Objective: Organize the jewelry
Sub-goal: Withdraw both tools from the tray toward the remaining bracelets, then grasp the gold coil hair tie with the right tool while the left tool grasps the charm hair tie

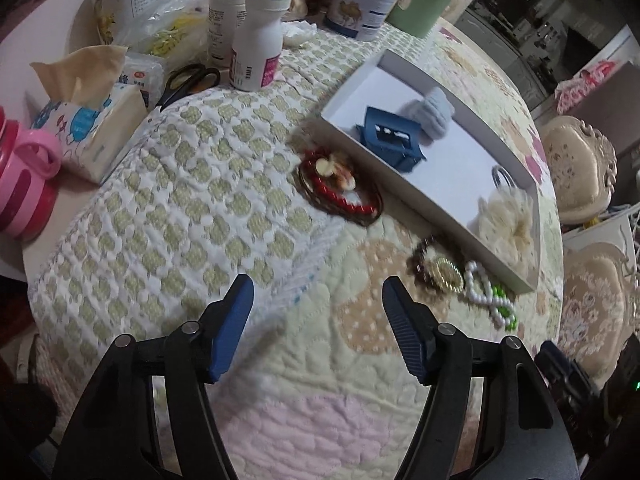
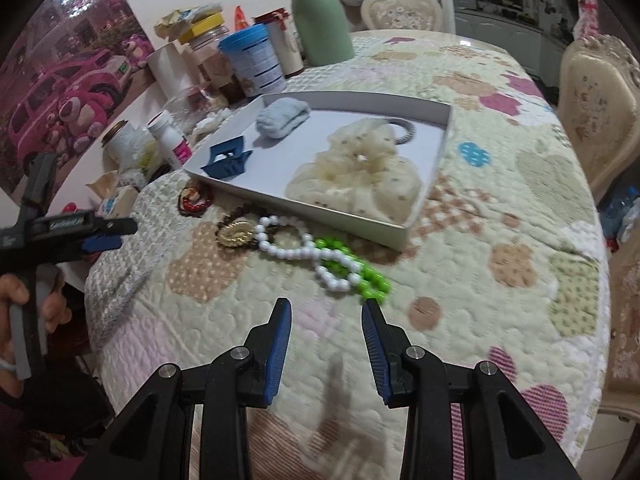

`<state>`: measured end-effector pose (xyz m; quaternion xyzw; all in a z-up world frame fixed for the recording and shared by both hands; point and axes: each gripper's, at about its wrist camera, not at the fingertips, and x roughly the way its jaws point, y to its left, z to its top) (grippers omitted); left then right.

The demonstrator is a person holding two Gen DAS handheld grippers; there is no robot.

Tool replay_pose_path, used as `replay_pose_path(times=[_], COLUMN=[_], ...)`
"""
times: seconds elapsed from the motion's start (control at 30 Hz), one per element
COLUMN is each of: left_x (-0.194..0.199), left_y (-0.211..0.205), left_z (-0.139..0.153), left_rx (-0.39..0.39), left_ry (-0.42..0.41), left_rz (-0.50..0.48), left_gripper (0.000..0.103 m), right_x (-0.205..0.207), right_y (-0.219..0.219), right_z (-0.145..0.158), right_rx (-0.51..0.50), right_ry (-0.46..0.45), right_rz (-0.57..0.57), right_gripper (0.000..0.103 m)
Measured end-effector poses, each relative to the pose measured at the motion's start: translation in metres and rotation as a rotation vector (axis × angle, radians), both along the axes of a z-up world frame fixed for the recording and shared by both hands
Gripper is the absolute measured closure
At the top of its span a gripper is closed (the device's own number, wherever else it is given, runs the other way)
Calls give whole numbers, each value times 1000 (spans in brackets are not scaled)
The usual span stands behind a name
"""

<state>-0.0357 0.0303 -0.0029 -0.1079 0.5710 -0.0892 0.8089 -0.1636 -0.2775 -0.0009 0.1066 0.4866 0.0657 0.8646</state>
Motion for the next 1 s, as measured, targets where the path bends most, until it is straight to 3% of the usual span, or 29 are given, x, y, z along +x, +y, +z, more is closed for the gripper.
replay_pose_path(times=[0.47,0.73,0.83,0.9,1.0], left_x=[57,74,80,85,91], left_y=[6,8,4,3,-2], left_z=[-20,-28,-31,-34,-38], left_rx=[53,80,95,102,114], left_ry=[23,39,43,44,41], left_rz=[15,-31,-63,-75,-103], left_gripper=[36,36,36,36,36], right_x=[55,94,103,107,108], right_y=[65,106,114,116,106], right_z=[-6,-27,-41,-49,-48], right_rx=[63,-19,-86,-119,-58], right_ry=[-46,-35,-8,14,15], right_rz=[200,349,388,395,373], right_gripper=[68,69,78,93,95])
